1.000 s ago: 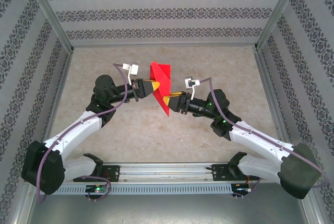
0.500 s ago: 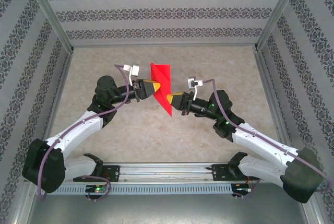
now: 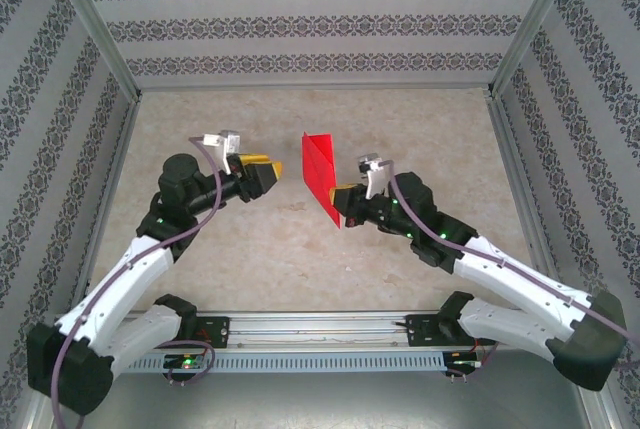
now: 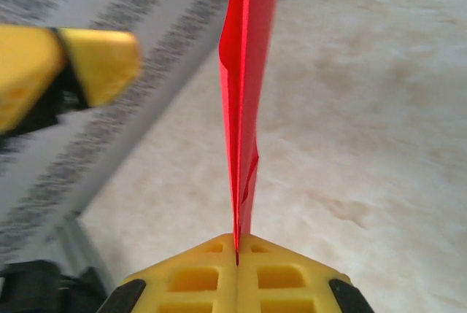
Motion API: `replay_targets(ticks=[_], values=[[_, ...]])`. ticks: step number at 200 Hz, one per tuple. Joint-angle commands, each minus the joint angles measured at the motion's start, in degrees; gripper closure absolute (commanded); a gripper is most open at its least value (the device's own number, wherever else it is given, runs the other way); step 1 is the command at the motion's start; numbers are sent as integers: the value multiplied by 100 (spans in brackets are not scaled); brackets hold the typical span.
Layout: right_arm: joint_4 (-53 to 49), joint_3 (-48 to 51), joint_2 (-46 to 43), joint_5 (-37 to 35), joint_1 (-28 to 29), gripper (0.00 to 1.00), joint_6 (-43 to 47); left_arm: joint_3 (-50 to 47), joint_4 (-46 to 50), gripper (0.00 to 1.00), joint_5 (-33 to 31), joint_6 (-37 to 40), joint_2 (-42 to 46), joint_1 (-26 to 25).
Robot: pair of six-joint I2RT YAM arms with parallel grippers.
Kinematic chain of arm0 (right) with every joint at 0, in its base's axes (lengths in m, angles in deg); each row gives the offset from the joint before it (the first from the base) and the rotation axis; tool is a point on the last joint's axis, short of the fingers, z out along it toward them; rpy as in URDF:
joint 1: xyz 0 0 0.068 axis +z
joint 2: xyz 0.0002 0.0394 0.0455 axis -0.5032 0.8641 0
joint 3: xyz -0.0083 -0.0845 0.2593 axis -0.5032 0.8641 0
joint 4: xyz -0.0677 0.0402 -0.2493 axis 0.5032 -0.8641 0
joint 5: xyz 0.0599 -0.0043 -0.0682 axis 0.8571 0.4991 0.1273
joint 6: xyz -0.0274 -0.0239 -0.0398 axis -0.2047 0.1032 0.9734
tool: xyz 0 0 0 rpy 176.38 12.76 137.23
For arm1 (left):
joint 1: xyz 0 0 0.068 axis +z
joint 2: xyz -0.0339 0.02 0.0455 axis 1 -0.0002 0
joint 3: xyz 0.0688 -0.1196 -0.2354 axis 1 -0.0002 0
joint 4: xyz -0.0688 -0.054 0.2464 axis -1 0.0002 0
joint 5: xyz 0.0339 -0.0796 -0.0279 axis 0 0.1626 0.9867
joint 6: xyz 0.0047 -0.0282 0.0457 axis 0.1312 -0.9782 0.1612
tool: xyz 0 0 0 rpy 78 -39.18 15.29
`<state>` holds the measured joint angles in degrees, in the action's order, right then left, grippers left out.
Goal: Fold a paper plane with a square sheet of paper (fold left side to right side)
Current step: Turn over the paper at the center of the table.
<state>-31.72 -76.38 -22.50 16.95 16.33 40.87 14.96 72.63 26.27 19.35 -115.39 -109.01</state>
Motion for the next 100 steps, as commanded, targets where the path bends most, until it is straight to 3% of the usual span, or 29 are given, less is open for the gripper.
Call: replay_targets(ticks=[1, 30, 59, 100], values=[[-1698, -638, 489, -1869, 406, 100, 555, -28, 1330, 34, -1359, 887, 513, 57], [-3052, -1533, 1661, -3421, 858, 100, 354, -116, 1917, 26, -2611, 1125, 1121, 66], [-4099, -2311, 2808, -4382, 1115, 100, 19, -237, 2339, 23, -3668, 1139, 1589, 89], [-5102, -3022, 4156, -5074, 1295, 100, -428, -462, 2443, 22, -4138, 1099, 2012, 94]])
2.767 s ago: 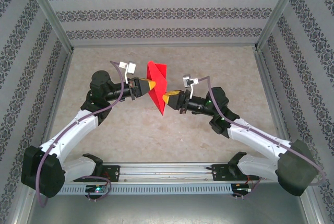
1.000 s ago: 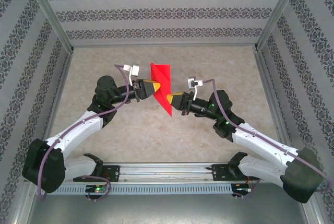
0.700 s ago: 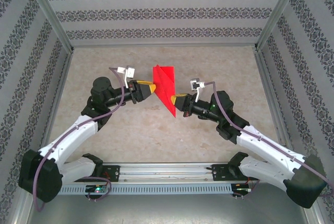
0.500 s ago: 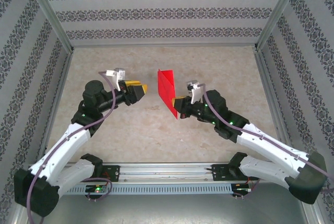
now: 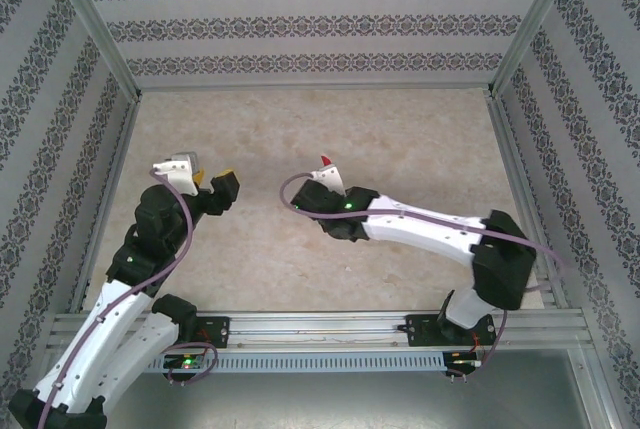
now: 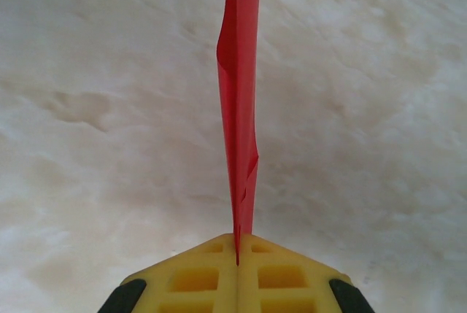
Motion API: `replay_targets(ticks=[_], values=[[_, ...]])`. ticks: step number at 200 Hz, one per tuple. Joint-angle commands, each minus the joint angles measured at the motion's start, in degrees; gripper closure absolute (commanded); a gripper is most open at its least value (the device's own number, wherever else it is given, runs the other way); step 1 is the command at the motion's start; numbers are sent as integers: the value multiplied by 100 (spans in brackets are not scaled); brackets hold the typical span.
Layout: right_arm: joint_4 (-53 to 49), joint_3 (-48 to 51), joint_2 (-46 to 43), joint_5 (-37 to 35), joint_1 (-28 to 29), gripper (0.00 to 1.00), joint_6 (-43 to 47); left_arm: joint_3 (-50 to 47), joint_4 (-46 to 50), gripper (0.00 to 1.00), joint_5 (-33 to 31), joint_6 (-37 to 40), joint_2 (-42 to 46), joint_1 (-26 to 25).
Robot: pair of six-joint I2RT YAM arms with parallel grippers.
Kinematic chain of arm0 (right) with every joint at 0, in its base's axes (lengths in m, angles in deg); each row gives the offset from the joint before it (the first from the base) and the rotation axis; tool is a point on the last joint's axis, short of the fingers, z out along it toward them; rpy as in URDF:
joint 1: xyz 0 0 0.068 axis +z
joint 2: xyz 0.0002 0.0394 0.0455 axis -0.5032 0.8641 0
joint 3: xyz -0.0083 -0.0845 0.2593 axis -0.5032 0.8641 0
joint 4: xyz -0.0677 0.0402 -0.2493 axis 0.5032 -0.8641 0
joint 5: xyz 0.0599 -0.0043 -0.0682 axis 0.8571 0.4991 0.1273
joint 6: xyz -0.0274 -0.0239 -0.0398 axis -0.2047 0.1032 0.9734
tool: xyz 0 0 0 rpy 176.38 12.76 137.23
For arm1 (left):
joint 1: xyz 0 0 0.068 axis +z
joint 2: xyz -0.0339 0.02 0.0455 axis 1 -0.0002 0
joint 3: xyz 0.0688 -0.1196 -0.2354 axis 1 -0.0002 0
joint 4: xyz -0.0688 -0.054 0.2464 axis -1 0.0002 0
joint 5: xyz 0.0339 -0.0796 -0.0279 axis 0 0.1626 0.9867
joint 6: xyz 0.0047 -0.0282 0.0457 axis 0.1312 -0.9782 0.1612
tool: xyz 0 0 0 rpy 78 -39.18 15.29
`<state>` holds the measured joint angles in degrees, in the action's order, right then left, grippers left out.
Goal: Fold a paper plane with a square sheet of paper (fold left side to right side)
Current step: Turn over the paper at the center of the table.
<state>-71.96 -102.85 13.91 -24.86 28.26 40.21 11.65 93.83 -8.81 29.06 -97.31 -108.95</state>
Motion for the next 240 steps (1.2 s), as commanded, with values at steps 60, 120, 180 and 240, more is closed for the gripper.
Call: replay_targets(ticks=[60, 120, 180, 240], values=[[-1408, -923, 1984, -735, 247, 98, -578, -143, 333, 22, -744, 120, 286, 86], [-850, -868, 1962, 229, 252, 72, -438, -129, 289, 21, -618, 68, 151, 98], [-187, -98, 515, 964, 13, 52, -490, -169, 15, 21, 50, -198, -326, 101], [1102, 1454, -1368, 1591, -596, 42, -660, -175, -600, 25, 1556, -835, -1495, 94]])
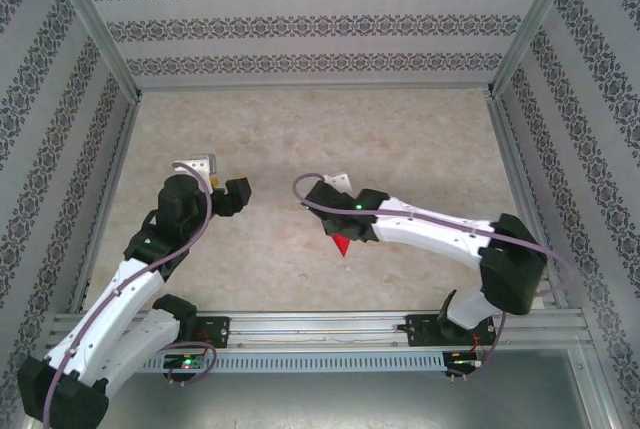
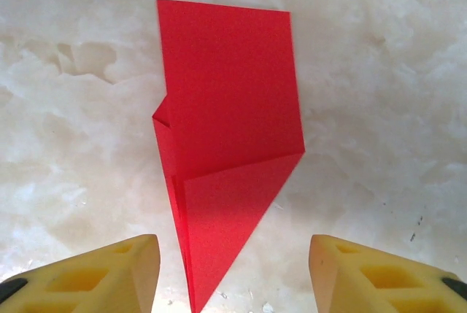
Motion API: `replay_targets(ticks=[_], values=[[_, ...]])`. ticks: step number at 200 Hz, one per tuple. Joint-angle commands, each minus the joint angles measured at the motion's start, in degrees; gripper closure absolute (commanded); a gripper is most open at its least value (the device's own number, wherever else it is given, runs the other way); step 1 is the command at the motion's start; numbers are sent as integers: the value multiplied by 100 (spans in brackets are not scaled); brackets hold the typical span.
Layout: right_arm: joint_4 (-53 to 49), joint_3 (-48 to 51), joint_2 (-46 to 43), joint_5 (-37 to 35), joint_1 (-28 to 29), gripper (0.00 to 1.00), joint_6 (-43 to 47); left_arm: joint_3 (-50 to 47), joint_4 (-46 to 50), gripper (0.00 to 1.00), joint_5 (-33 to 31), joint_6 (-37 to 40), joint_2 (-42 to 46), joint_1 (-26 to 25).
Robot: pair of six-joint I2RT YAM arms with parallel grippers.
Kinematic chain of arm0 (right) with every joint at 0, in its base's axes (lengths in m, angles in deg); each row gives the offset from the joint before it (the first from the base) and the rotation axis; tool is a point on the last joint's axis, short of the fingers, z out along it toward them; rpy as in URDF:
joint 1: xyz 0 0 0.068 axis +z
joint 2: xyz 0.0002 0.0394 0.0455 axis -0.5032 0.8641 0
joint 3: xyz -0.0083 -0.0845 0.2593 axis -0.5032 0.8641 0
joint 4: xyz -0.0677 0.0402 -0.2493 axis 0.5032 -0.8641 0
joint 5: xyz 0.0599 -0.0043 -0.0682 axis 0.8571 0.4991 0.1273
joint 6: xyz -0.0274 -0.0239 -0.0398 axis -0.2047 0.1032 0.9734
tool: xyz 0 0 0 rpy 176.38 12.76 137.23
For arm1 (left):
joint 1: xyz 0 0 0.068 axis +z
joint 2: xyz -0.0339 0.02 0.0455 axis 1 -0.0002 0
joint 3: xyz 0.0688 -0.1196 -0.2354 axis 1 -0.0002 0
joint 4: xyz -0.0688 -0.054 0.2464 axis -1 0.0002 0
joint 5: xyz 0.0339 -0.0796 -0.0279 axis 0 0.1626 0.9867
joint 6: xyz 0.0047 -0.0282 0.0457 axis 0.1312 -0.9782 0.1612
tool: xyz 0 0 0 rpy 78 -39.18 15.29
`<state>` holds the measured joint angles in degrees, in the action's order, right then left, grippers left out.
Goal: Fold a paper plane with a square sheet of paper (fold left side to right side)
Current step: Turn over the paper at the center of the table, then pick up the paper from the center of the table.
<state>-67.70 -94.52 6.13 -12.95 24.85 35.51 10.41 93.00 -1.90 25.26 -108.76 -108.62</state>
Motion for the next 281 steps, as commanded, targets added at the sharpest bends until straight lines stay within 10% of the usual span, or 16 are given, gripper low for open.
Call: replay_targets(ticks=[1, 137, 281], values=[[709, 654, -621, 417, -270, 42, -197, -51, -534, 25, 897, -466, -373, 66], [3363, 4373, -4562, 2123, -2209, 2, -1548, 507, -2936, 36, 2878, -1852, -4054, -794], [3296, 5130, -5628, 2534, -2668, 2, -1932, 1541, -4123, 56, 3337, -2384, -6463, -1124]])
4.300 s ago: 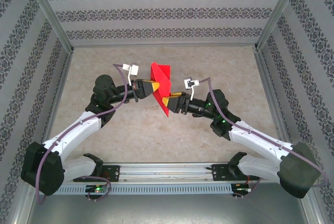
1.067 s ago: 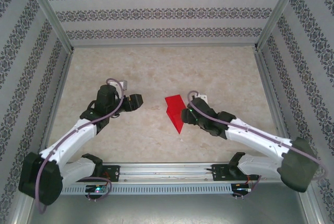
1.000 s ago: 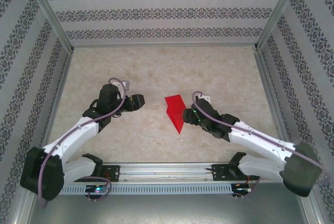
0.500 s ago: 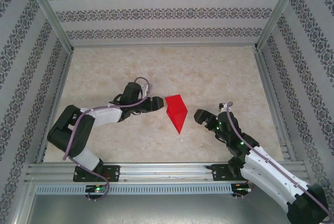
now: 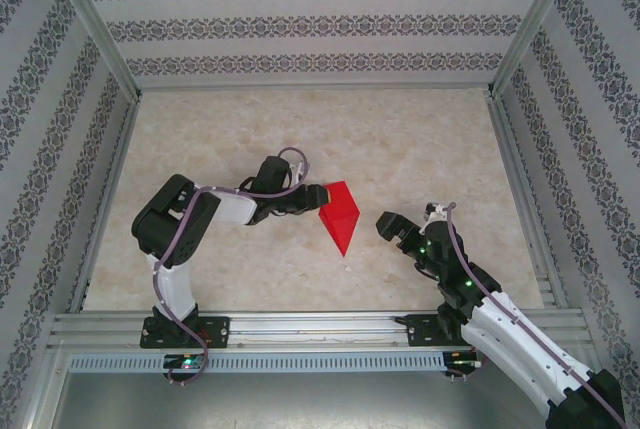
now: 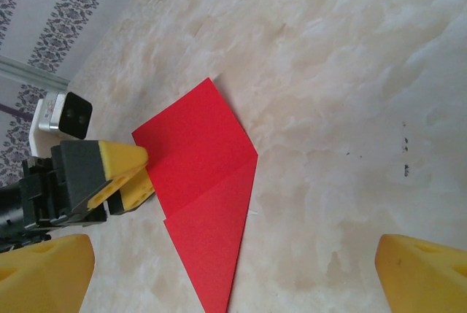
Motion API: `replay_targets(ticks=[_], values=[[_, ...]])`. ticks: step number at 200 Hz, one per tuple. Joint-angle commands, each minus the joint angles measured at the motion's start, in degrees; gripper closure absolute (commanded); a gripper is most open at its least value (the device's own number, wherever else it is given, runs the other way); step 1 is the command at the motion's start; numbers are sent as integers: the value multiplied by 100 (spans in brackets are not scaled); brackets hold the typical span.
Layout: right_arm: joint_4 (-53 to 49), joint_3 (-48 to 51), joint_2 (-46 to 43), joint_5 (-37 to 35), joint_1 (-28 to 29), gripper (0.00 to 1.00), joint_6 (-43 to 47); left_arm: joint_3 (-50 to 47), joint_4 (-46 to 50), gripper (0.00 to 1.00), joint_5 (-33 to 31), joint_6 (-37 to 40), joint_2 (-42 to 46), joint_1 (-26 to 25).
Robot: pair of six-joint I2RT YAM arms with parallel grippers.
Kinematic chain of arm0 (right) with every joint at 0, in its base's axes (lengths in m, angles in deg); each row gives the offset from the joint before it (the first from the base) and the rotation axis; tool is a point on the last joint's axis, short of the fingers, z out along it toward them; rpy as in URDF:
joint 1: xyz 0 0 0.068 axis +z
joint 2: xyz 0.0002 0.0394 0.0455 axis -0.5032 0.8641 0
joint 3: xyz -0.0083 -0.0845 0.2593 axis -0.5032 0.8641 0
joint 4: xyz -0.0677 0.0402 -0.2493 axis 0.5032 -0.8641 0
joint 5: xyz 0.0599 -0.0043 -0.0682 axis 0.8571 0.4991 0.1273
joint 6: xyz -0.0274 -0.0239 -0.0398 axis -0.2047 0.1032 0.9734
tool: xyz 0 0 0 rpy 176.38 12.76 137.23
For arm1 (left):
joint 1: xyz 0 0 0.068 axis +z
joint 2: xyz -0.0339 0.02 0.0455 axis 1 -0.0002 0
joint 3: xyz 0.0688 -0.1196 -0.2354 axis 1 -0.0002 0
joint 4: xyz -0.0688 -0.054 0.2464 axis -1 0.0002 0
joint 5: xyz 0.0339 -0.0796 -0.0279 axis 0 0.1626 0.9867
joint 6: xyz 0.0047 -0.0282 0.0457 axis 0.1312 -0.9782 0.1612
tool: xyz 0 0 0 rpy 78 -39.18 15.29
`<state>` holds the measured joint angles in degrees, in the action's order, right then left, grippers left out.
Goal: Fold a paper plane with a square sheet of paper (fold left side to right side)
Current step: Pick up the paper from the center of the table.
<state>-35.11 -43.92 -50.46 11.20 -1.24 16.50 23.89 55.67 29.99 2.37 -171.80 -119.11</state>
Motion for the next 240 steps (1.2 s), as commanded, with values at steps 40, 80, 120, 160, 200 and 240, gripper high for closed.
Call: replay_targets(ticks=[40, 80, 120, 160, 200, 240], values=[[96, 57, 79, 268, -60, 2, 62, 169, -551, 76, 176, -105, -263, -73], [169, -15, 184, 428, -76, 2, 218, -14, -467, 94, 231, 87, 17, -11], [421, -422, 904, 1046, -145, 4, 783, -637, -623, 100, 598, 416, 812, 351], [1188, -1082, 2267, 2400, -225, 4, 1438, -1524, -1418, 100, 1643, 513, 1666, 973], [1903, -1814, 3754, 3760, -287, 5, 2030, -2077, -2289, 100, 2678, 285, 2117, 1500], [2277, -2386, 4963, 4471, -252, 10, 2441, -2217, -3205, 100, 2936, -232, 2101, 1524]])
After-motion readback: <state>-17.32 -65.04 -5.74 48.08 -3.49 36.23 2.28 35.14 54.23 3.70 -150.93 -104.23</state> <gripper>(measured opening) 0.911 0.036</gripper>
